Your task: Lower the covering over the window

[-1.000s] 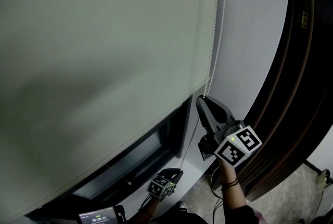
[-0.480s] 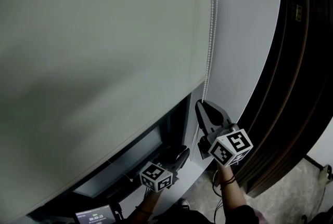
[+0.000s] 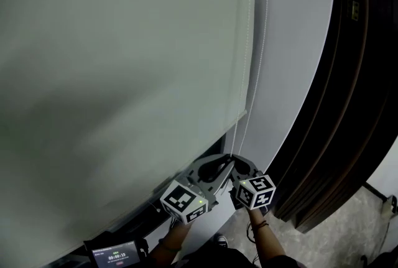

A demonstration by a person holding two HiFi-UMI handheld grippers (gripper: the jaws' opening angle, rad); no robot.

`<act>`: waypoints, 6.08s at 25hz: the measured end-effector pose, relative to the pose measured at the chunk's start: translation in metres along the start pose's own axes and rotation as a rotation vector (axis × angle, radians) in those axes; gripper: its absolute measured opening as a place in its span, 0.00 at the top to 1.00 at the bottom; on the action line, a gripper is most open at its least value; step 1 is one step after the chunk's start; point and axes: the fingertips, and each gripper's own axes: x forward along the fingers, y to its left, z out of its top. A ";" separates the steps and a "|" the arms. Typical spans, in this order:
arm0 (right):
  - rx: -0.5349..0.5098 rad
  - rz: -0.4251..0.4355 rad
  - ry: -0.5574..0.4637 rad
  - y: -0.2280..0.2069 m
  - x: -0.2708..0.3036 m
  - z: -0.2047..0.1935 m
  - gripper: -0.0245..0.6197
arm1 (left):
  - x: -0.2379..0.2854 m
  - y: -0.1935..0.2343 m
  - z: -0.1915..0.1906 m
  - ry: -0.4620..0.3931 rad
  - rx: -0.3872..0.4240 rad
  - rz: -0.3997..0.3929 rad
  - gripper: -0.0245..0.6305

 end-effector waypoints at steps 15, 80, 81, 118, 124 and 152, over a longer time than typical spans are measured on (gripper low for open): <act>0.095 0.012 0.120 0.020 -0.020 -0.094 0.93 | 0.039 0.035 0.029 0.017 0.168 0.073 0.85; -0.296 0.193 -0.366 0.069 -0.015 0.298 0.80 | -0.019 0.027 -0.224 0.391 -0.126 0.163 0.96; -0.298 0.191 -0.370 0.070 -0.014 0.301 0.80 | -0.020 0.025 -0.224 0.391 -0.127 0.162 0.96; -0.078 -0.030 0.010 0.001 -0.009 -0.002 0.94 | 0.015 0.030 -0.020 0.002 -0.025 0.078 0.92; -0.061 -0.053 0.130 0.001 -0.012 -0.066 0.94 | 0.050 0.033 0.035 -0.040 0.106 0.051 0.92; -0.017 -0.141 0.174 -0.009 -0.048 -0.106 0.93 | 0.058 0.067 0.075 -0.121 0.170 0.090 0.95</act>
